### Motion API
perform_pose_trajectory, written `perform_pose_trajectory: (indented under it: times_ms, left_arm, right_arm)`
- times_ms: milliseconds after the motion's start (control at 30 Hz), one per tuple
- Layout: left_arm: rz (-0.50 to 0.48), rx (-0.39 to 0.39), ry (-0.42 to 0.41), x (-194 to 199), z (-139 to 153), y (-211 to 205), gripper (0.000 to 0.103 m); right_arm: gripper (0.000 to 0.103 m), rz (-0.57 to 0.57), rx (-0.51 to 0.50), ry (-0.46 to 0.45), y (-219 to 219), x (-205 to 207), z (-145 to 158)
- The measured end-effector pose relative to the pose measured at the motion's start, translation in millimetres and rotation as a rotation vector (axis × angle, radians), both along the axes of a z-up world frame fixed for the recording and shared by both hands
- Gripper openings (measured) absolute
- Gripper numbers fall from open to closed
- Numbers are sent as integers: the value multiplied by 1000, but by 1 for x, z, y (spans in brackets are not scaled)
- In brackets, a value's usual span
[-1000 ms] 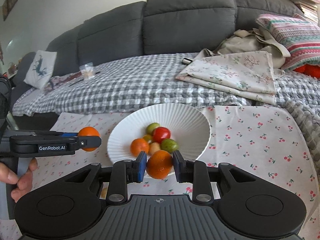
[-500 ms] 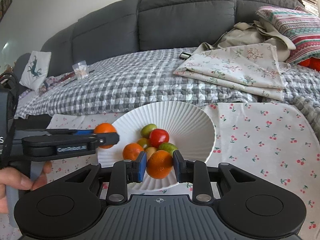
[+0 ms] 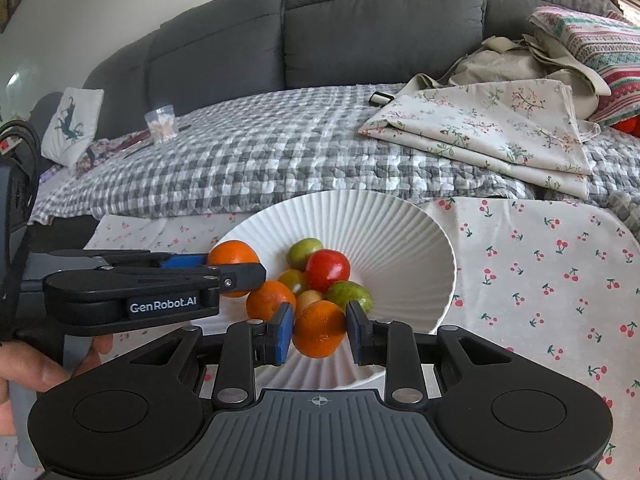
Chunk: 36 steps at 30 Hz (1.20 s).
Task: Organize fruits
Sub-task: 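Open both grippers to release the mandarins into the bowl, then move both open grippers back toward the two brown kiwis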
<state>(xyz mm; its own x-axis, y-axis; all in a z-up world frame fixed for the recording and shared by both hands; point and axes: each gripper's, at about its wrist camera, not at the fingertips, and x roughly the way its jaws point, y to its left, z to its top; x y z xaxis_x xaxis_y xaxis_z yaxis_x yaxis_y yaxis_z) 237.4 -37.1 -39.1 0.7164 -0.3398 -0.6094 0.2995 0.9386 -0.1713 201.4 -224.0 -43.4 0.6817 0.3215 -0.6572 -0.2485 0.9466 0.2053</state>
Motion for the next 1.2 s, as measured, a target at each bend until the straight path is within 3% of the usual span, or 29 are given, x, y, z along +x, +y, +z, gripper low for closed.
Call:
perform_pose_trajectory:
  times_ms: [300,367,433,633,867,933,1200]
  left_arm:
    - [9,-17,13,1,1,5,38]
    - [17,-35,5,-1,4,9,59]
    - [30,-44,-18,-5,9,12,63]
    - [50,-90,-23,-6,22,24,64]
    - [66,-82,2,-11,24,28,64]
    - [63,-68,10,-17,24,27,64]
    - [43,1,22,-50,28,29,64]
  right_arm:
    - [32,-37,43,4,-8,0,4]
    - [44,-59,73,1,-13,-1,6]
    - [49,-75,100,-2,-18,-1,9]
    - [49,-150,157,4,-36,0,17]
    - [49,-167,157,12,-40,-8,26]
    - [56,-166,165,20,-39,-12,29]
    - [67,-139,157,31,-36,-35,40]
